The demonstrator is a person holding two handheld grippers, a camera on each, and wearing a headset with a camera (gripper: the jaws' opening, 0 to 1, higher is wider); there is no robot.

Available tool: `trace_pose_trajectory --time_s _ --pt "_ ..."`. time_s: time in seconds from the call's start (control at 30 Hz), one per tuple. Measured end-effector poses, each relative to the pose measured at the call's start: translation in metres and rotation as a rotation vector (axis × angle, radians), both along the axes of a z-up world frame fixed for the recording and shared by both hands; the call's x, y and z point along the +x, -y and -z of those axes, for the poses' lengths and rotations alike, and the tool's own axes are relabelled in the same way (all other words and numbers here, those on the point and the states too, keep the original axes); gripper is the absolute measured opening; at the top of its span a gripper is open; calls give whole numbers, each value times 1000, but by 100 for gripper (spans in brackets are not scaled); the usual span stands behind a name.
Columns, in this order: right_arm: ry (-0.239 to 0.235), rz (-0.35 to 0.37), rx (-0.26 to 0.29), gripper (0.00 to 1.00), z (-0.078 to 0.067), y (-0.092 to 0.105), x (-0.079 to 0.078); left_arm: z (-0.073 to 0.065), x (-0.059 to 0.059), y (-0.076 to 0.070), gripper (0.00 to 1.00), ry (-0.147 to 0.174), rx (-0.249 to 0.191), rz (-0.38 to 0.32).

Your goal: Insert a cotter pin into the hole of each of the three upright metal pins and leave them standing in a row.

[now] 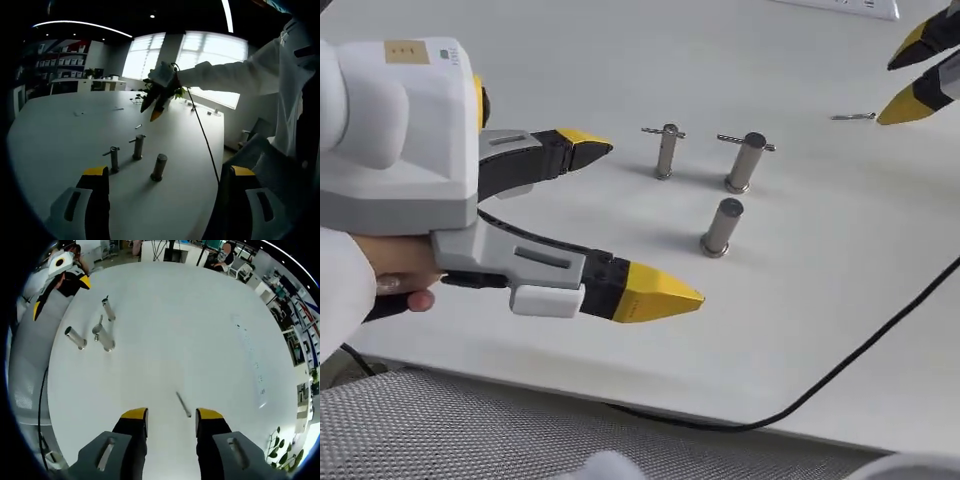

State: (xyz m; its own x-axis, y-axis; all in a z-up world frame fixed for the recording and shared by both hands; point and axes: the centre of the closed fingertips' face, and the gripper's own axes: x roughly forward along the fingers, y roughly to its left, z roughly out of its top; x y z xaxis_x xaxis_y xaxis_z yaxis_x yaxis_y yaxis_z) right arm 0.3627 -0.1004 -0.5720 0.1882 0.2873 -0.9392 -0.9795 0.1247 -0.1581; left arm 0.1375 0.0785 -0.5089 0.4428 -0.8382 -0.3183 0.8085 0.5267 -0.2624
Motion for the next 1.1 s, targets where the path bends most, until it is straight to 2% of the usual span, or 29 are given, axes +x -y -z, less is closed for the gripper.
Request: trace_pose_trajectory --time_s 0.13,0.23,0.33,0.43,0.57,0.73,1.1 --pt "-8 0 -20 23 13 2 7 -1 -1 -2 99 -1 2 -3" --pt "-29 16 -21 22 24 5 9 -1 -2 -5 99 -4 6 -13" --pt "-27 17 -41 18 31 8 12 -1 -4 -7 99 -7 6 -23" --pt "-24 27 -40 12 26 8 12 0 -5 -9 99 -14 7 -26" --pt "-27 30 -41 10 30 7 13 3 -9 -7 99 -19 31 -17" --pt "-26 22 -51 7 33 5 13 2 -14 0 99 -26 35 -1" --pt "-29 -43 -110 0 36 3 2 3 -12 -5 99 -33 30 -10"
